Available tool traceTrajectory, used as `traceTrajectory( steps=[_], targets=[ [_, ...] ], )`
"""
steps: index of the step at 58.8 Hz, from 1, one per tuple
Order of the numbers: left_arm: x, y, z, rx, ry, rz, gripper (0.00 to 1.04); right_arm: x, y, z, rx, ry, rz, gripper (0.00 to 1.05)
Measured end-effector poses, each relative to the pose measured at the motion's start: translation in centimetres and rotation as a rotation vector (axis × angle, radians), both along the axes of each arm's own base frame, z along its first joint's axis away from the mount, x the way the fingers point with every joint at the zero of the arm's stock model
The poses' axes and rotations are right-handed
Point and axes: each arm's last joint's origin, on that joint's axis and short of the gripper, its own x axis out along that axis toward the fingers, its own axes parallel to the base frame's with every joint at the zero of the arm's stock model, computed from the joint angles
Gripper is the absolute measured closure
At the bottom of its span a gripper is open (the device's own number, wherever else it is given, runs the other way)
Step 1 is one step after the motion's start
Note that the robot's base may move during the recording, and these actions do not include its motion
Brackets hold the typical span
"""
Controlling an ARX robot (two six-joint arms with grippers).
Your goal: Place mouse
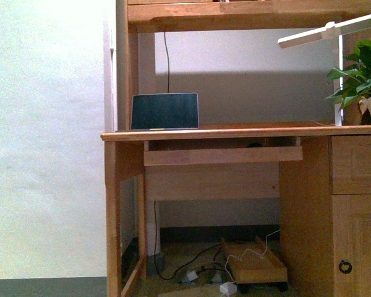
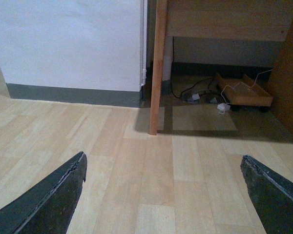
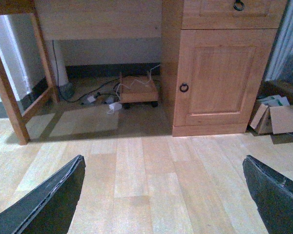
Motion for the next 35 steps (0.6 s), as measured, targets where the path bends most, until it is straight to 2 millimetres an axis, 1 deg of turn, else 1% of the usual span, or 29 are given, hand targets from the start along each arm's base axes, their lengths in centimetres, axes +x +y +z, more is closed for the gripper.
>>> traceTrajectory(
  steps=[35],
  targets=[
    [0.00,0.00,0.00,0.000,0.000,0.000,0.08,0.00,0.00,0.00,0.000,0.000,0.000,0.07]
  ],
)
